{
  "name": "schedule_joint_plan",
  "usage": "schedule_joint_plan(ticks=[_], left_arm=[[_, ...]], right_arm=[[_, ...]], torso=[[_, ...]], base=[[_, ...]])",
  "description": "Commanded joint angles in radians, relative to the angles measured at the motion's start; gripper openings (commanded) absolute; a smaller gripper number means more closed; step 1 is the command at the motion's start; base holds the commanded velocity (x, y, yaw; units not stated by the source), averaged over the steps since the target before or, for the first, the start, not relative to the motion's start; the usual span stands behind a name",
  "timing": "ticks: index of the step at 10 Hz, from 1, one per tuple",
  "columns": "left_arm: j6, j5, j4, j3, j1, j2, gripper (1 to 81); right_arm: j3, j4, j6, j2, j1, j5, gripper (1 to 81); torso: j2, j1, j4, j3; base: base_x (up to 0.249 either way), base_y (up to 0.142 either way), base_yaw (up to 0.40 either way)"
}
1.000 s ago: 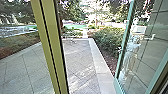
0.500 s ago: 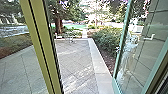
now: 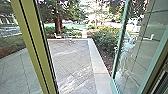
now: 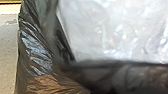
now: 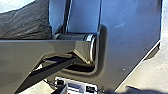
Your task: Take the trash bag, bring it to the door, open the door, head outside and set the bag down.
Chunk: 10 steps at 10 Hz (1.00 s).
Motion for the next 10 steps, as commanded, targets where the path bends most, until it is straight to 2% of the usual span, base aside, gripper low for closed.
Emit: schedule_joint_plan(ticks=[1, 10], left_arm=[[0.010, 0.064, 0.003, 0.003, -0.034, 0.001, 1.0], [0.014, 0.064, 0.005, 0.005, -0.033, 0.009, 1.0]], right_arm=[[0.002, -0.007, -0.005, 0.009, 0.040, -0.073, 81.1], [-0.004, -0.003, -0.005, 0.012, 0.040, -0.073, 81.1]], torso=[[0.000, 0.000, 0.000, 0.000], [0.000, 0.000, 0.000, 0.000]], base=[[0.000, -0.095, 0.000], [0.000, -0.095, 0.000]])
